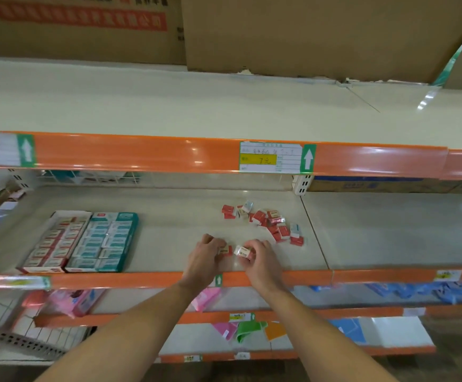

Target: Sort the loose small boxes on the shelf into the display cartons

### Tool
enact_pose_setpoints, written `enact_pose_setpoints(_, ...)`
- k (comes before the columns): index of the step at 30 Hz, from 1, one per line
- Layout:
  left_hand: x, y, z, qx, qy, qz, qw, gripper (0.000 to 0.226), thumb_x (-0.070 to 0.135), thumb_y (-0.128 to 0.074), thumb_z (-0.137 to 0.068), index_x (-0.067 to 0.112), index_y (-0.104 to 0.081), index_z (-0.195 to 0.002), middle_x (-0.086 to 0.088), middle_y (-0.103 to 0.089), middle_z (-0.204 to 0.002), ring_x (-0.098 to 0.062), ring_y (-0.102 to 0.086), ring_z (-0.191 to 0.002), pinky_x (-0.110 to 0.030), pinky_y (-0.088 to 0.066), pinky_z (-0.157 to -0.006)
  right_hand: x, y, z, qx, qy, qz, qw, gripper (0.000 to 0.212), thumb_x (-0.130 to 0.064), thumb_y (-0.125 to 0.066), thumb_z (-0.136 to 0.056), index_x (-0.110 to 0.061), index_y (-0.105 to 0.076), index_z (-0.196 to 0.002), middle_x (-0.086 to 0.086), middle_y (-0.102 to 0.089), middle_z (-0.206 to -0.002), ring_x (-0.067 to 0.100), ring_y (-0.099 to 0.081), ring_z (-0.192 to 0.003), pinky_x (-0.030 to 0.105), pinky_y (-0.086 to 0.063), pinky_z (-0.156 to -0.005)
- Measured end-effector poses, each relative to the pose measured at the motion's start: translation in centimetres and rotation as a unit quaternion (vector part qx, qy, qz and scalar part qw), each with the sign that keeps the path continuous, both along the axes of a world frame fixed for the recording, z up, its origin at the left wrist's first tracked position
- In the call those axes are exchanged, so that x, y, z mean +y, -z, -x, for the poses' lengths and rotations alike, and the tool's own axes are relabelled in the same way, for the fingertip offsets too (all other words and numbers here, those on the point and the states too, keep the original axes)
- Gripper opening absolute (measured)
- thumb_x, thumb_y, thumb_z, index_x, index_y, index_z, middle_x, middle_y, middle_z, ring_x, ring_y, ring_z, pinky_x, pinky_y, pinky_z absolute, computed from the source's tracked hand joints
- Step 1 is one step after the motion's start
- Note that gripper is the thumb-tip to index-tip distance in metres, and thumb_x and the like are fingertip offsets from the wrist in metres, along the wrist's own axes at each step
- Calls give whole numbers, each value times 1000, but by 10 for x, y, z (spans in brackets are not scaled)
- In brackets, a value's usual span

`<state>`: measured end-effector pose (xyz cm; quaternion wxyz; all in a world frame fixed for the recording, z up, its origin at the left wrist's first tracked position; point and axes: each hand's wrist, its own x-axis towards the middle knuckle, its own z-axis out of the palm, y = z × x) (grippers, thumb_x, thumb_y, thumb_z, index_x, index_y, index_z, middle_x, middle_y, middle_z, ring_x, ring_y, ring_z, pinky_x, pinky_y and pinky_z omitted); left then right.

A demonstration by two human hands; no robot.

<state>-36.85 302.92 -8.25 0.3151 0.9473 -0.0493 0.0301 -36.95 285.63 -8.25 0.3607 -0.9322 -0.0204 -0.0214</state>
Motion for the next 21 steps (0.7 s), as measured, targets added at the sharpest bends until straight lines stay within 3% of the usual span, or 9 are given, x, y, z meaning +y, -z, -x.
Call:
enact_pose_setpoints(7,69,-9,11,-3,-13,-22,1000,27,20,-58,-93,19,-59,-120,-3,-51,-116,-24,-53,-103,-34,-46,-89,63,4,-6,10,-27,5,1000,33,-47,-59,-94,-21,-64,-114,-4,-56,-105,13,-60,-92,33,-53,-81)
enact_pose_setpoints(14,143,-29,17,-13,-31,-55,998,26,20,-54,-92,24,-60,-117,0,-52,-113,-25,-55,-101,-38,-49,-80,137,-8,-13,6,-61,3,998,24,-38,-68,-89,-22,-67,-107,-2,-56,-105,18,-61,-93,34,-50,-82)
enact_pose_setpoints(21,198,-35,21,-13,-60,-58,996,28,16,-53,-92,22,-60,-119,-1,-51,-115,-24,-53,-101,-37,-46,-81,201,-20,-12,-3,-76,12,997,24,-30,-77,-81,-22,-66,-101,0,-61,-102,21,-63,-93,34,-50,-82)
